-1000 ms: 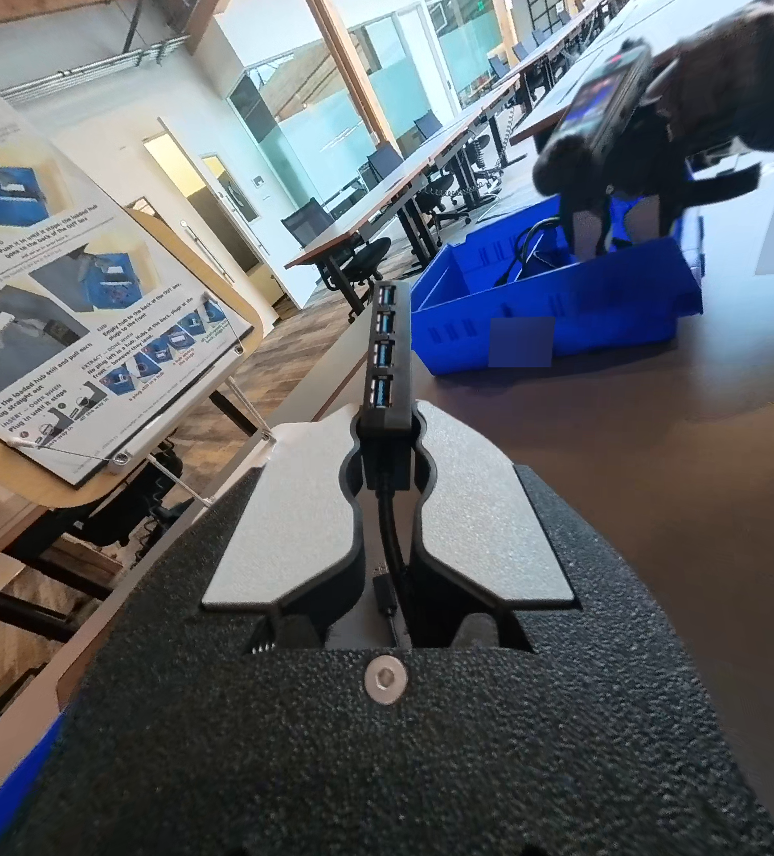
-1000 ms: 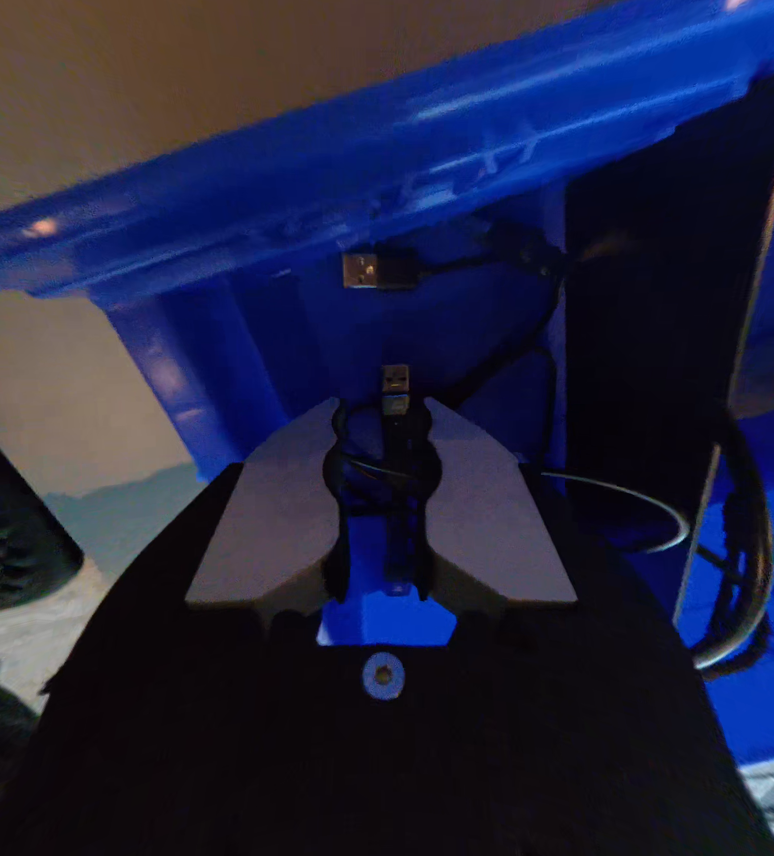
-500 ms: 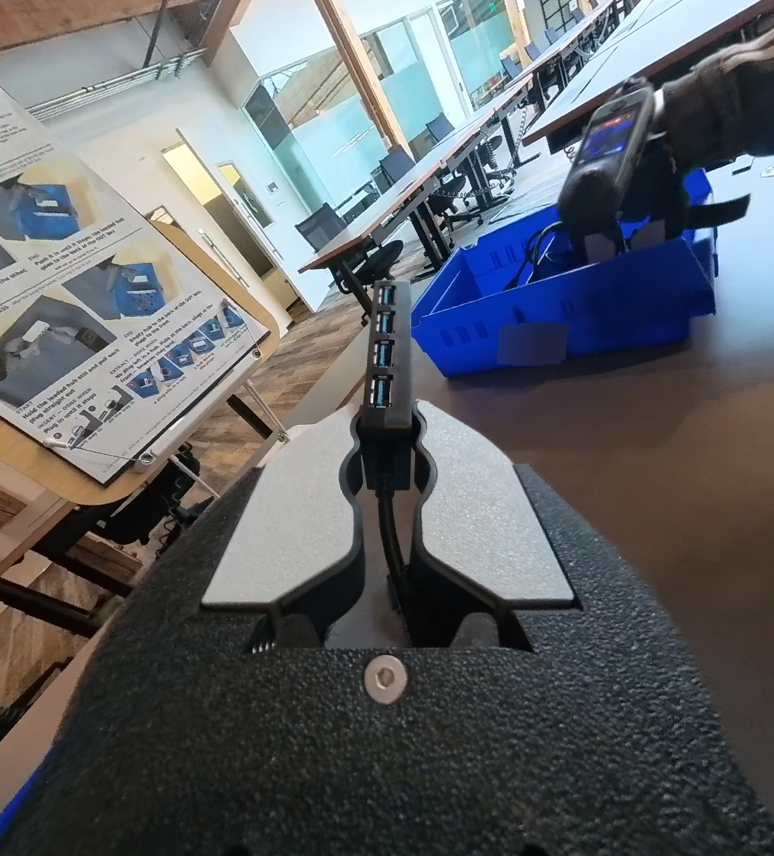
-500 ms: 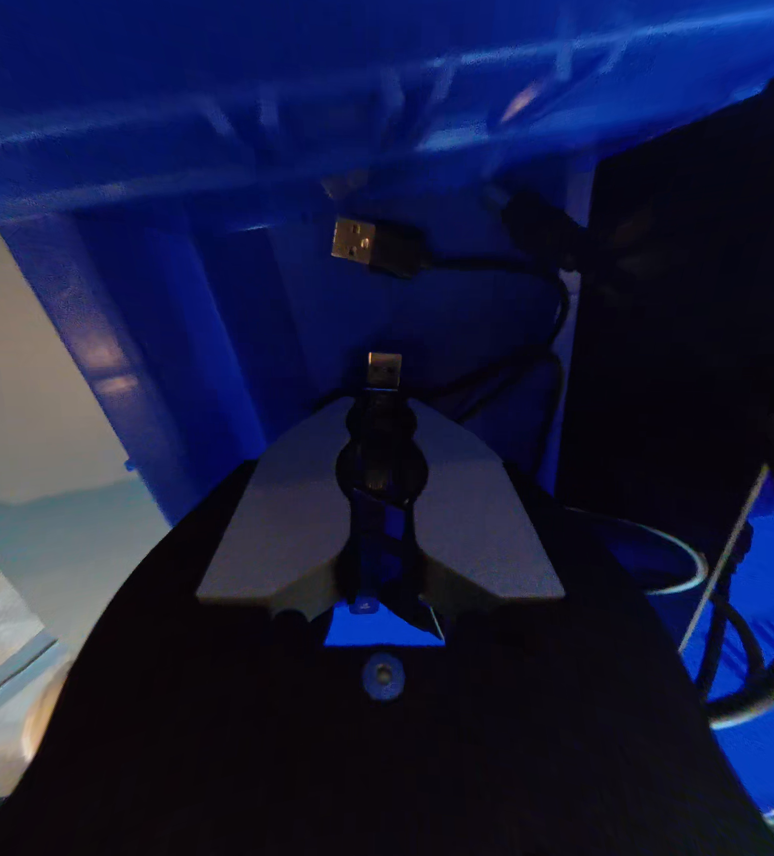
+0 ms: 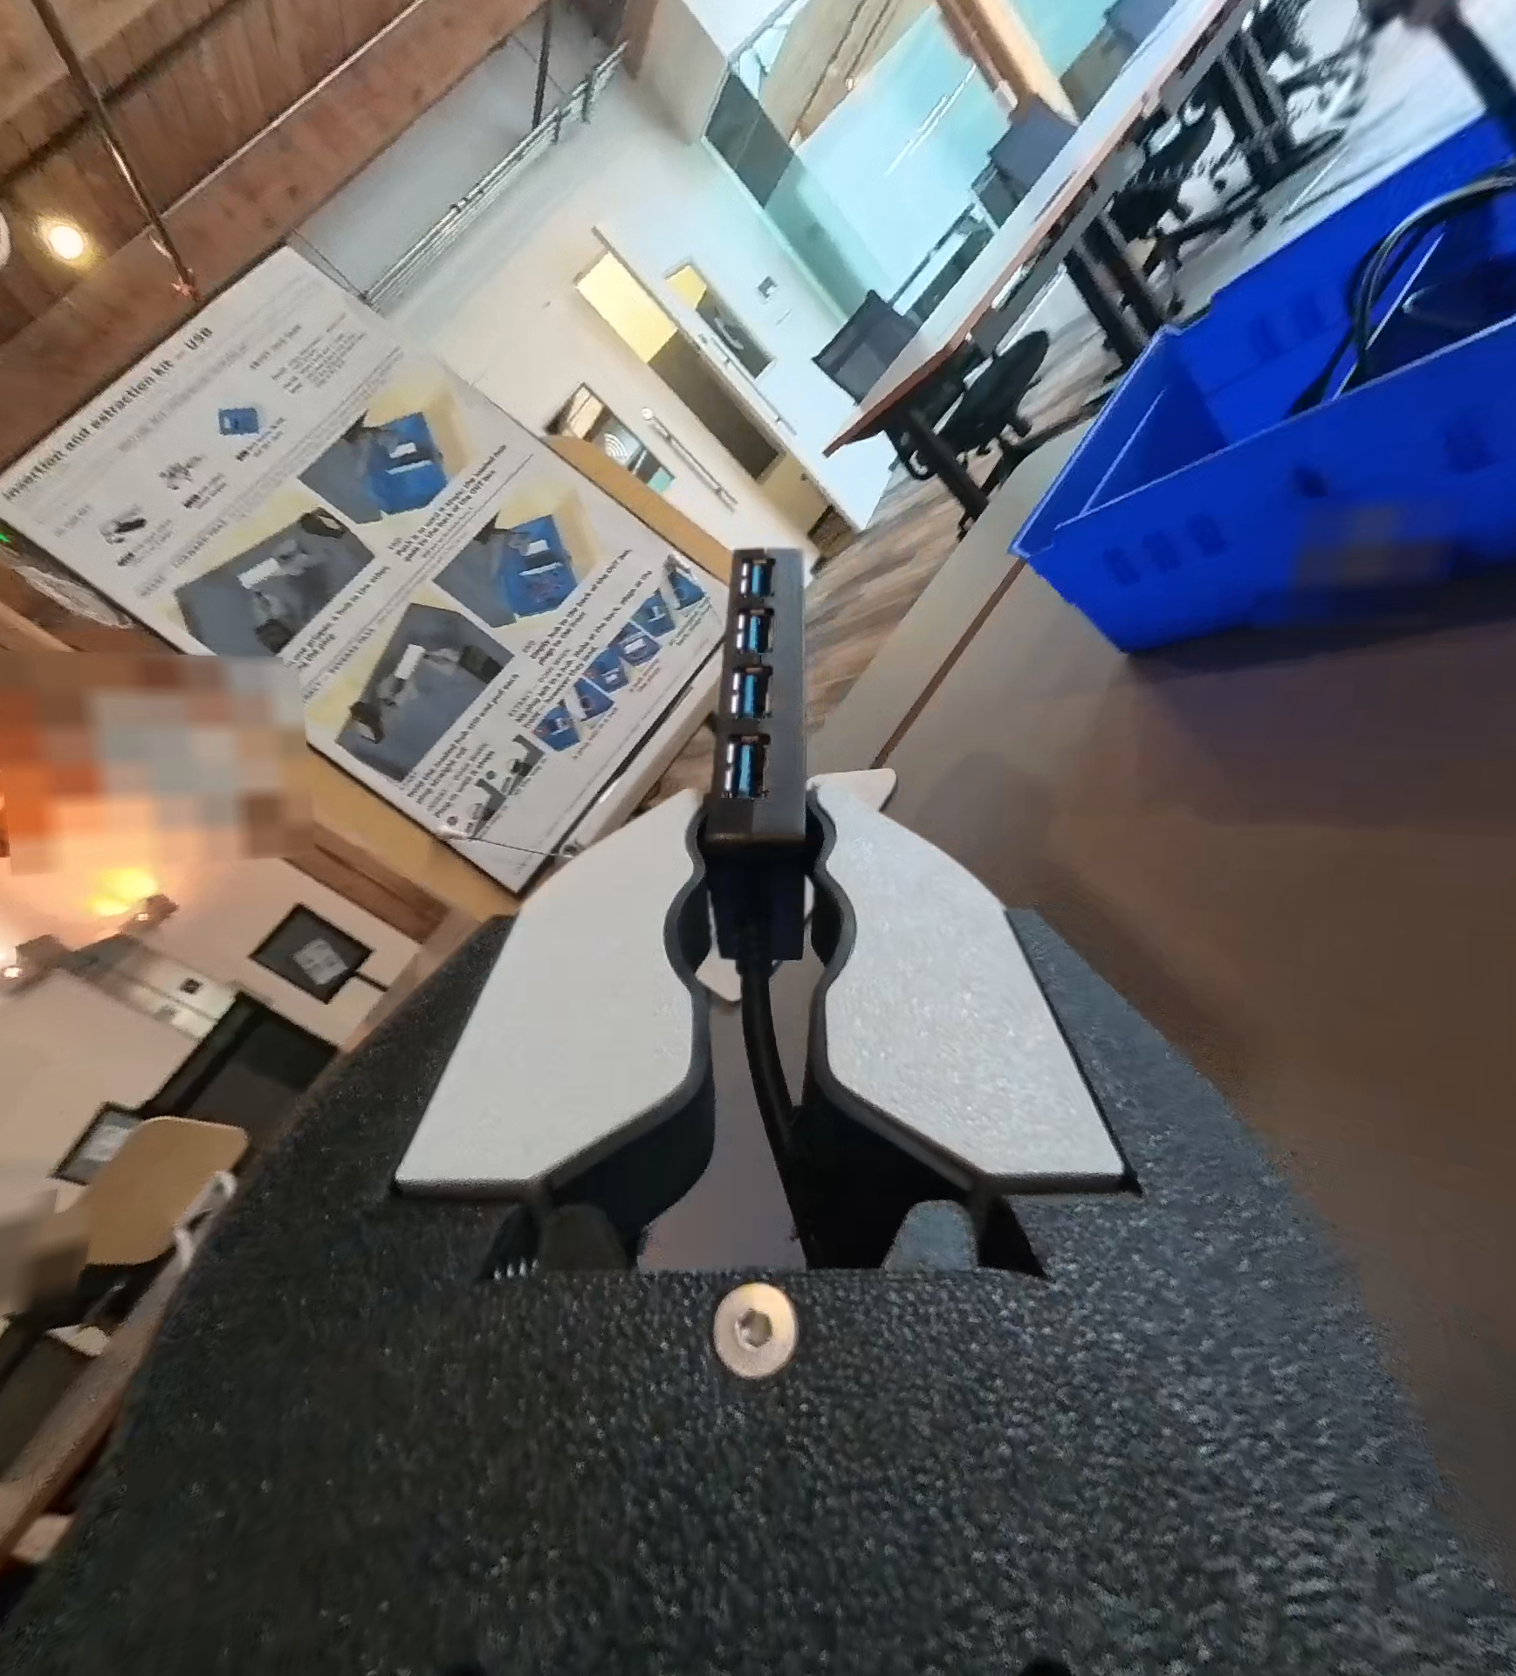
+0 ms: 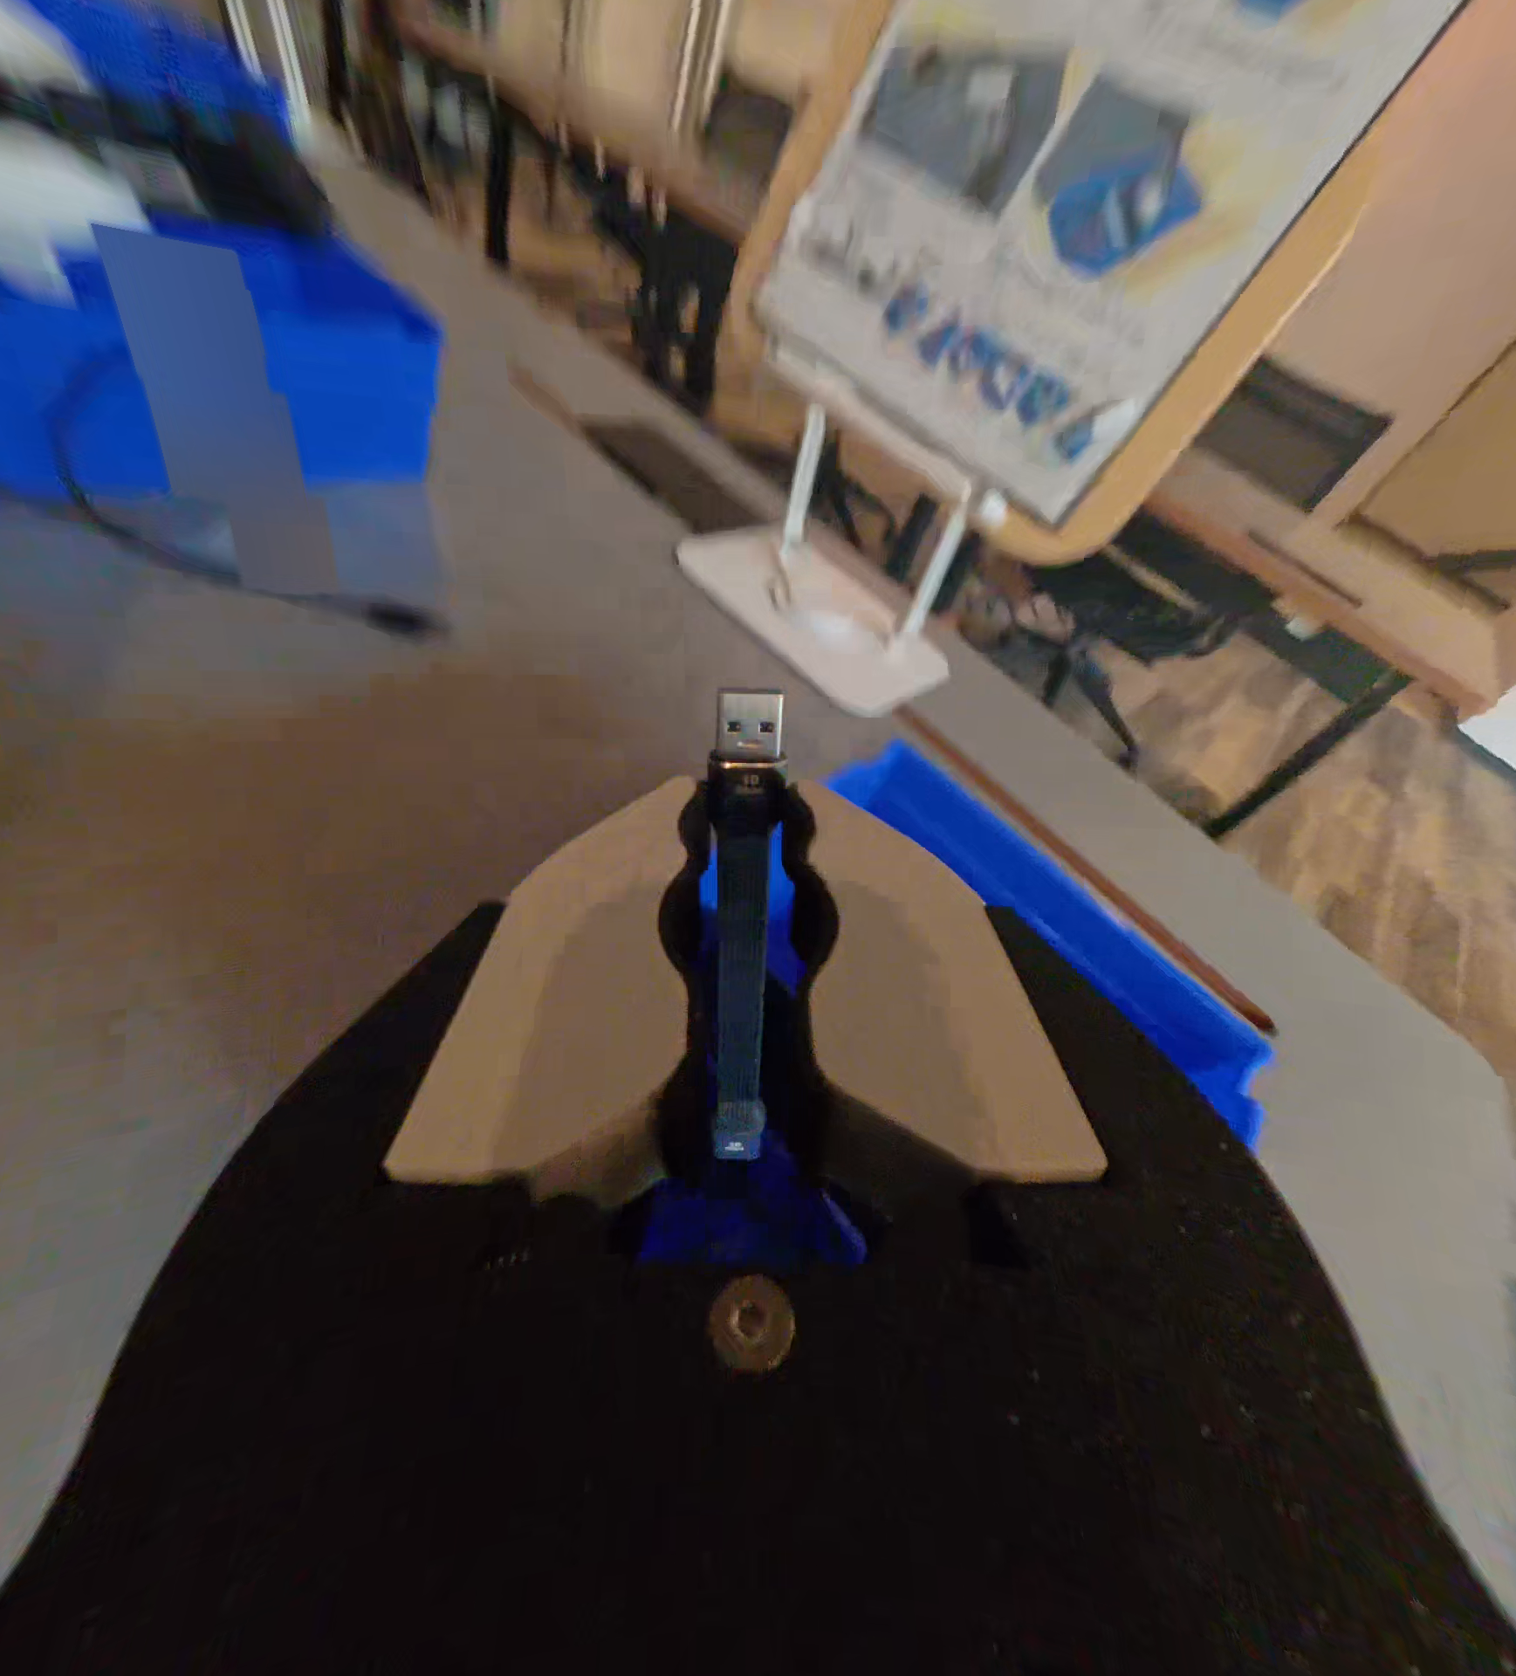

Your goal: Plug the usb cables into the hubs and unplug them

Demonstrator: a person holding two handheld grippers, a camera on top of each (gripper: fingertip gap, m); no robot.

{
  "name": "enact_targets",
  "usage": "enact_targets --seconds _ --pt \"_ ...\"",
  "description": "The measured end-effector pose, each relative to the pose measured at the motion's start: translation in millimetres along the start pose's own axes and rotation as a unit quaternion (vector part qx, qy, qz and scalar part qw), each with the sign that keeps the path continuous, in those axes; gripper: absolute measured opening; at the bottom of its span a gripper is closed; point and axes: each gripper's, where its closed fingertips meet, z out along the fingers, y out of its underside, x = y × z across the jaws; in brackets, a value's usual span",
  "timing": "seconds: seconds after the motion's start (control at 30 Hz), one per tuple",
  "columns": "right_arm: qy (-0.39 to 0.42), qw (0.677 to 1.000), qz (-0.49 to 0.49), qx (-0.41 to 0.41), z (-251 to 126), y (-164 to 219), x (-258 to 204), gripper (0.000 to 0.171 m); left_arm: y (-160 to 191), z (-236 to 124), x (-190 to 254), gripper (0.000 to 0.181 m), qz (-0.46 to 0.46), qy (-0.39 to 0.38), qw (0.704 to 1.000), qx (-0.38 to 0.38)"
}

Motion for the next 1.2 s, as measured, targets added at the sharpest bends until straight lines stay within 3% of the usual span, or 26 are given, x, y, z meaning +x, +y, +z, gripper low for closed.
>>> enact_targets --seconds 0.13,0.27,0.4,0.53,0.67,0.87,1.2 --pt "-0.027 0.984 0.071 0.159 -5.2 -66.4 -19.9 0.014 -4.8 -0.3 1.4 0.017 0.020 -0.007 1.000 -0.001" --pt "-0.118 0.942 0.108 0.294 -14.1 -120.1 -57.6 0.014 -7.4 -1.1 -0.3 0.017 0.038 -0.019 0.999 0.000" --pt "-0.085 0.927 -0.031 0.365 -14.4 -142.9 -98.1 0.013 -13.4 -2.6 -0.4 0.017 0.041 -0.025 0.999 0.025" --pt "-0.064 0.935 -0.121 0.326 3.3 -144.7 -132.5 0.014 -11.7 -1.6 -0.4 0.017 0.038 -0.027 0.998 0.029" --pt "-0.076 0.946 -0.137 0.284 20.6 -140.4 -150.5 0.014 -8.8 0.4 1.3 0.017 0.041 -0.026 0.998 0.028" --pt "-0.141 0.959 -0.034 0.243 39.0 -131.9 -168.6 0.014 -9.7 2.3 6.5 0.017 0.051 -0.021 0.998 0.031" --pt "-0.161 0.986 0.020 0.034 89.7 -68.6 -186.5 0.014 3.8 12.6 19.6 0.017 0.117 -0.021 0.993 -0.020"
